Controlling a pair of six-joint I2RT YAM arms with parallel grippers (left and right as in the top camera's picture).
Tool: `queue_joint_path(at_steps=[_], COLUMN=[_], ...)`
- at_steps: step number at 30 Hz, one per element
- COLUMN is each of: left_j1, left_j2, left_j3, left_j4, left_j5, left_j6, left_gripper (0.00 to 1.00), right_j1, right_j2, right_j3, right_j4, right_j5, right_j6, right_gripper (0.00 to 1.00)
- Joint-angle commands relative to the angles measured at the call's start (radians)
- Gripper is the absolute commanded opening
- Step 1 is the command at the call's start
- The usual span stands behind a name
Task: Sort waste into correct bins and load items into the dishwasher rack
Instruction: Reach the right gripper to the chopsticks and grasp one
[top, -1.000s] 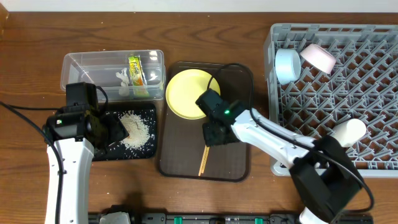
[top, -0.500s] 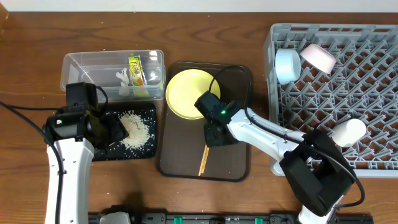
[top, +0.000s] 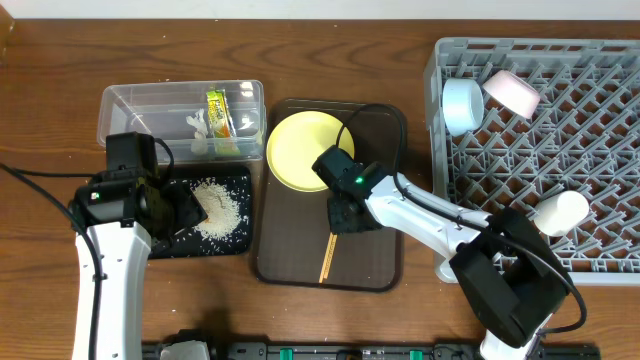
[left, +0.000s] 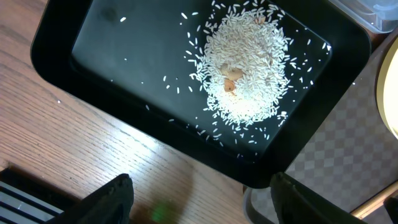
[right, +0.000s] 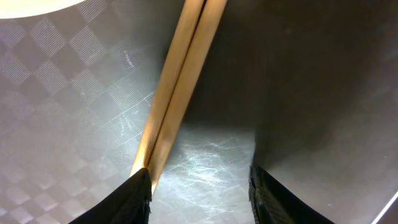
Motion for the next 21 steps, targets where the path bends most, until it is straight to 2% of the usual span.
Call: queue_joint_path(at_steps=[1,21], left_j1=[0.004,0.004], left_j2=[-0.009,-0.009], left_j3=[-0.004,-0.004], left_j4=[0.000,0.000], left_j5=[-0.002,-0.002], left_j6=[-0.009,-0.009], left_gripper=[0.73,0.73], right_j1=[0.010,0.016], right_j2=[0.009,0.016], right_j3=[-0.001,-0.002], right_j4=[0.005,0.056], right_j5=[0.042,-0.023], right_j6=[0.015,0.037], right_gripper=[0.49,0.50])
